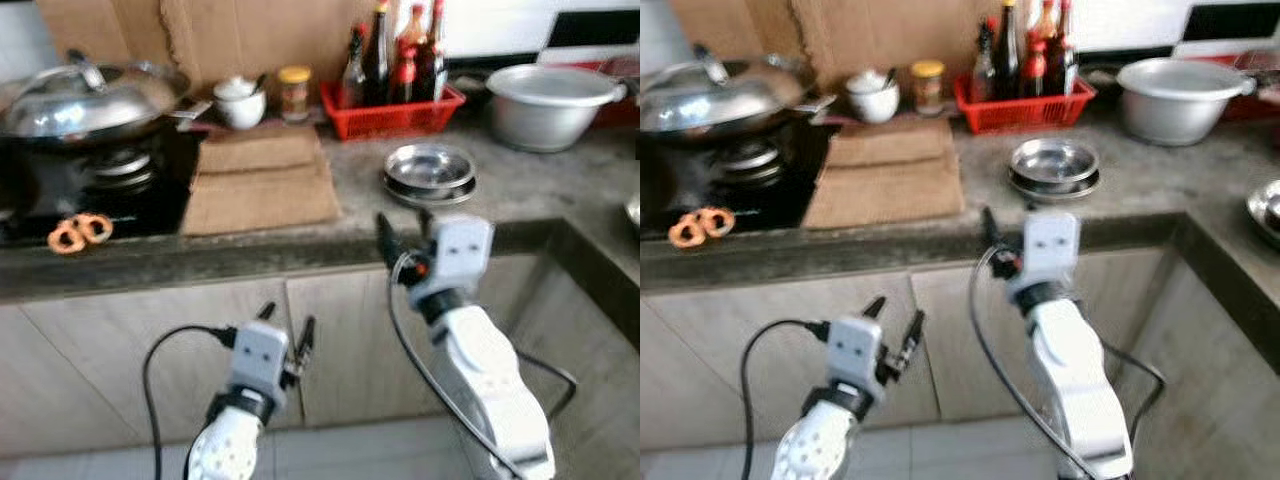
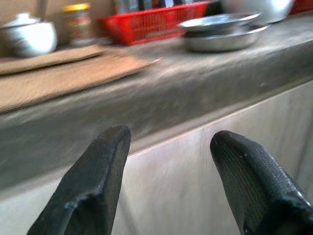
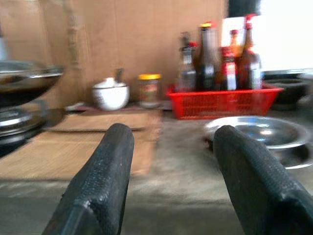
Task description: Kitchen organization
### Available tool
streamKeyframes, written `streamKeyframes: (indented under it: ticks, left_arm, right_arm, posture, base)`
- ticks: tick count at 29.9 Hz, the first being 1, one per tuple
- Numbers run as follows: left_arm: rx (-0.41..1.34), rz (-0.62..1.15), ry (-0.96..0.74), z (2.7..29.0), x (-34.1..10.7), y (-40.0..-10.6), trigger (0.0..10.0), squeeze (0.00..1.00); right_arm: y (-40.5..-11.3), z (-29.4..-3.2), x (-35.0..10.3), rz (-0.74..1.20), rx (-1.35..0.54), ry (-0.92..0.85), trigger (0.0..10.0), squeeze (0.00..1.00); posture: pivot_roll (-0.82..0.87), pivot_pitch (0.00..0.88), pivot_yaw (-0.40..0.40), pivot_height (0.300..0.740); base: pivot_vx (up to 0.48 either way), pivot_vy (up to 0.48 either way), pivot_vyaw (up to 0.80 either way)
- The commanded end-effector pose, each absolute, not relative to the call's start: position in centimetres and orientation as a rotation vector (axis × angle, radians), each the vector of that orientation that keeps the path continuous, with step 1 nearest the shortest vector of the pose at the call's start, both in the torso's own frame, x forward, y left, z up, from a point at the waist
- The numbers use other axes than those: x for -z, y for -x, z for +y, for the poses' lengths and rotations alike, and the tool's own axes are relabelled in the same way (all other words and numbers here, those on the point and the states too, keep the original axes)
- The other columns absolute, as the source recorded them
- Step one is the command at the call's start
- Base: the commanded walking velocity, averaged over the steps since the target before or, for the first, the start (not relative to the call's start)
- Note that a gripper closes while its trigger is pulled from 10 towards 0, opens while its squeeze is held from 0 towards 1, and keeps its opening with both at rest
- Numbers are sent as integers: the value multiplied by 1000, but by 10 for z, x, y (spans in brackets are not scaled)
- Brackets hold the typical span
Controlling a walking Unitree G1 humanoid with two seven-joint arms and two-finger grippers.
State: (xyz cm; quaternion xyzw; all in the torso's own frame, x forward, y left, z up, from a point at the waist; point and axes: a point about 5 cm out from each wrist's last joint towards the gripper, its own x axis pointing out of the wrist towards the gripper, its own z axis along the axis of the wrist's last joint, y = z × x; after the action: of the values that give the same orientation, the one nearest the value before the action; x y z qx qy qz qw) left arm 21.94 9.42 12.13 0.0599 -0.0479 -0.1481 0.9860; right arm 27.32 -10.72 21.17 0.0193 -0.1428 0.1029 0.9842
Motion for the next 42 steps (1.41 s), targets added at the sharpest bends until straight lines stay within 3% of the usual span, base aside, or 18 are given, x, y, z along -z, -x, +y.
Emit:
streamKeyframes:
  ticks: [1,11,19,27,40,41,42]
  left_arm:
    - [318,-113,-120,89,-124,-219,10000,0]
    - [315,-109,-126,90,-124,-221,10000,0]
    - [321,-113,-142,88,-124,-221,10000,0]
    - [318,-106,-145,89,-124,-221,10000,0]
    - [299,-91,-126,91,-123,-223,10000,0]
    - [307,-89,-117,89,-123,-223,10000,0]
    - [312,-86,-113,88,-123,-223,10000,0]
  right_arm:
    - [-274,-113,-212,-288,-187,-40,10000,0]
    - [-278,-115,-215,-297,-179,-37,10000,0]
    - [-279,-117,-215,-296,-172,-30,10000,0]
    - [-281,-118,-215,-294,-170,-33,10000,0]
    - [-299,-129,-225,-245,-162,-72,10000,0]
    - [-305,-131,-225,-206,-178,-67,10000,1000]
    - [-308,-132,-224,-178,-184,-69,10000,1000]
  posture:
    - [6,27,2,740]
    - [6,29,3,740]
    - [10,41,2,740]
    - [11,45,2,740]
    - [12,48,1,740]
    - [12,51,1,740]
    - [12,51,1,740]
  base:
    - [480,0,0]
    - [457,0,0]
    - [0,0,0]
    - [0,-442,0]
    - [0,0,0]
    - [0,0,0]
    - [0,0,0]
